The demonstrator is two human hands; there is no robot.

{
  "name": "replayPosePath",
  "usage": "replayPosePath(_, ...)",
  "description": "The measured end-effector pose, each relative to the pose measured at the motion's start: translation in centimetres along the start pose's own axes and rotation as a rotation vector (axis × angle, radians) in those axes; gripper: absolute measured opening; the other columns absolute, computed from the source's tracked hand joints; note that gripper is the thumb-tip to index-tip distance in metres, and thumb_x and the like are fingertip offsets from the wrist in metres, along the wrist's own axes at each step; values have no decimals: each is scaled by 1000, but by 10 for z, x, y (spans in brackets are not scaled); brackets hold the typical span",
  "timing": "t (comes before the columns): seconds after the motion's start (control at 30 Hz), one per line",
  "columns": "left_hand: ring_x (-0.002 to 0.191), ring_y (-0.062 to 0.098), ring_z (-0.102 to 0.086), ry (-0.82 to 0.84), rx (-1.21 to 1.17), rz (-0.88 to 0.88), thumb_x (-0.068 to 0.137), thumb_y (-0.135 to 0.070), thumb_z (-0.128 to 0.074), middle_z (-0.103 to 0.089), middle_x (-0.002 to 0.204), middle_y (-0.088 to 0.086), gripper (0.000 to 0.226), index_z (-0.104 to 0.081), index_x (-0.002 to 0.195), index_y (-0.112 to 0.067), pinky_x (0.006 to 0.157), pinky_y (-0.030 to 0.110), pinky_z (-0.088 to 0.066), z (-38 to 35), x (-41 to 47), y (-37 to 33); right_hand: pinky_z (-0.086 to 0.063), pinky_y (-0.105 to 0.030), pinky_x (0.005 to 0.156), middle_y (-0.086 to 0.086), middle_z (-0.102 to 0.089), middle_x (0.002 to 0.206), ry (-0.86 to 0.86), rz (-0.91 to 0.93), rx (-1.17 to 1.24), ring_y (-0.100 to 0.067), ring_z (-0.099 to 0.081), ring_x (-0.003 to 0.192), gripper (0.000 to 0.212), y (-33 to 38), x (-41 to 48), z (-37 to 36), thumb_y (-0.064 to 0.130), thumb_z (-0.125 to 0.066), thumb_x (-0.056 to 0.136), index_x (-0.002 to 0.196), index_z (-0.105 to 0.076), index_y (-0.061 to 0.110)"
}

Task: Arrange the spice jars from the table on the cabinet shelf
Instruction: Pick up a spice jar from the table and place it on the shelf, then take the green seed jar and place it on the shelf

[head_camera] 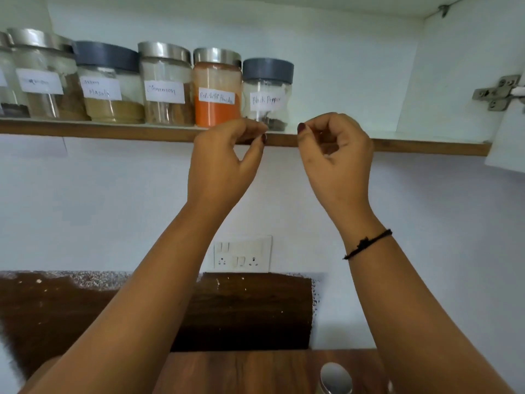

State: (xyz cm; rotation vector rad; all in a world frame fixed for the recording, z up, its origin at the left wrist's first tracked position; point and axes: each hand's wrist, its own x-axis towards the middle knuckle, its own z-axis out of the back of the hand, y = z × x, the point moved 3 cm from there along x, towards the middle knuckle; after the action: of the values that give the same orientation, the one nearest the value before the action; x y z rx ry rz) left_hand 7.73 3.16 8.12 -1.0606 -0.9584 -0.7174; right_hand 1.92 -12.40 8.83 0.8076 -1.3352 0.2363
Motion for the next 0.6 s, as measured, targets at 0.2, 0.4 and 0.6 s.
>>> replayPosePath(0.2, 99, -2, -66, 76, -96, 136, 93, -26, -65, -71, 103, -13, 20, -73, 110, -20, 87, 9, -50, -8, -60, -1, -56, -32, 67, -9, -68, 78, 133, -158, 83, -20, -65, 76, 14, 3, -70, 35, 14, -65, 90, 84, -70, 4)
replayPosePath(0.4, 101, 3, -68, 159, -302, 351, 94, -17, -65, -74, 104, -10, 17, -74, 108, -19, 94, 24, -55, -21, -129, -13, -58, -46, 71, -5, -69, 79, 139, -373, 93, -23, -67, 76, 13, -2, -133, 77, 19, -65, 90, 85, -70, 8)
replayPosePath(0.6, 99, 11, -70, 239, -520, 504, 94, -10, -65, -76, 100, -3, 15, -74, 105, -13, 91, 34, -57, -38, -191, -41, -57, -25, 68, 0, -70, 78, 181, -486, 144, -15, -68, 74, 6, 8, -182, 110, 18, -64, 86, 84, -69, 16)
